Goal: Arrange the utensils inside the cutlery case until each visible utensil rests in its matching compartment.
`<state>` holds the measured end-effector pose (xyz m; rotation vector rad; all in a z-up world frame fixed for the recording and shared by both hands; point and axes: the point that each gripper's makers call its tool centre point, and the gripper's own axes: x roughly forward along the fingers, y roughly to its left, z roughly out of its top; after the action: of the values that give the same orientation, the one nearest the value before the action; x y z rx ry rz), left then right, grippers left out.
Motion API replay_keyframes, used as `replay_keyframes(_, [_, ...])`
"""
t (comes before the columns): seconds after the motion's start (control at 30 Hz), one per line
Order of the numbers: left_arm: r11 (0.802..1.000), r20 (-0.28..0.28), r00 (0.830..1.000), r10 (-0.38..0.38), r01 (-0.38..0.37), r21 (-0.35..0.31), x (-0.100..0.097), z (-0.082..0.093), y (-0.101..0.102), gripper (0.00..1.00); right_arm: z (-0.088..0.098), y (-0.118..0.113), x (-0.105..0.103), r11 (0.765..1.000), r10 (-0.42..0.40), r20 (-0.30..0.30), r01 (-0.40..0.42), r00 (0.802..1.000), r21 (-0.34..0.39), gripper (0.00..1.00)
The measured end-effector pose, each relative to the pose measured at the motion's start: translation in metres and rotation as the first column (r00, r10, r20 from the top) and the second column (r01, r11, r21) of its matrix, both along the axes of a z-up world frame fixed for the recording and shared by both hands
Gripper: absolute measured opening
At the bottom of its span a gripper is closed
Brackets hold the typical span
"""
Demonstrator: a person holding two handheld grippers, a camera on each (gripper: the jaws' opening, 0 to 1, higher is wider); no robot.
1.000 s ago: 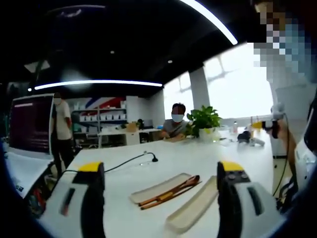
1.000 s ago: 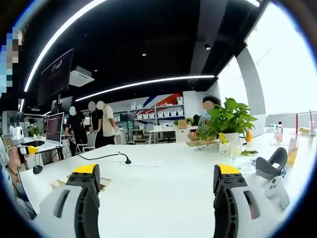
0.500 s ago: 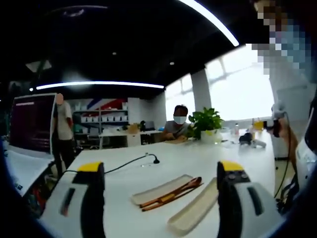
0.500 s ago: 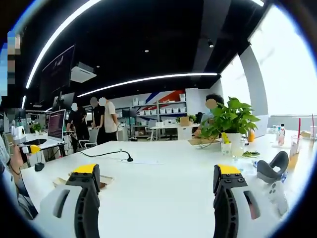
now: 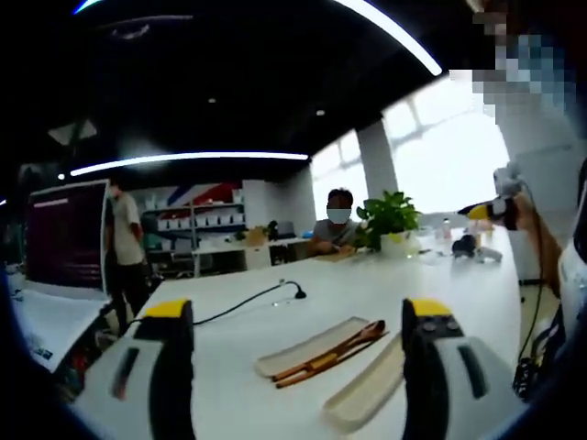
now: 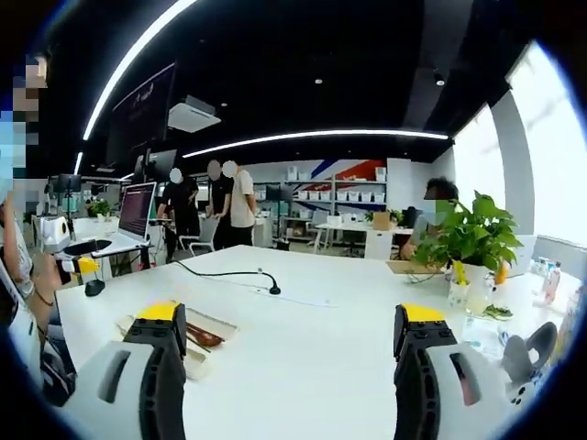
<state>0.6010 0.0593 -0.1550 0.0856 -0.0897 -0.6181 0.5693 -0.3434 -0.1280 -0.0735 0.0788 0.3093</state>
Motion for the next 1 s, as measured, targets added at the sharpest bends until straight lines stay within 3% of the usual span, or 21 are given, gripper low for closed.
replay_keyframes(0.23, [1.0,-0.021,1.0,-0.012,0.012,0.002,0.004,-0.002,0.0,1.0,-0.003,0.023,0.016,0.996,0.084,-0.025,-0.084,0.996,-0.016,0.98])
replay_keyframes(0.3, [0.999,-0.016,0.999,-0.045,0.045,0.001,0.004,-0.004,-0.005,0.99,-0.004,0.029,0.021,0.994,0.109,-0.034,-0.11,0.993,-0.021,0.97])
replay_keyframes(0.37, [0.996,-0.069,0.993,-0.09,0.092,0.017,0.002,-0.015,-0.011,0.99,-0.006,0.035,0.026,0.991,0.131,-0.045,-0.133,0.99,-0.027,0.97])
replay_keyframes(0.5, [0.992,-0.098,0.988,-0.122,0.124,0.016,0.006,-0.021,-0.014,0.96,-0.008,0.051,0.034,0.981,0.191,-0.052,-0.193,0.98,-0.03,0.97])
replay_keyframes(1.0, [0.969,-0.151,0.977,-0.154,0.179,0.172,0.037,-0.028,-0.026,0.85,-0.024,0.097,0.058,0.944,0.317,-0.11,-0.325,0.942,-0.063,0.93])
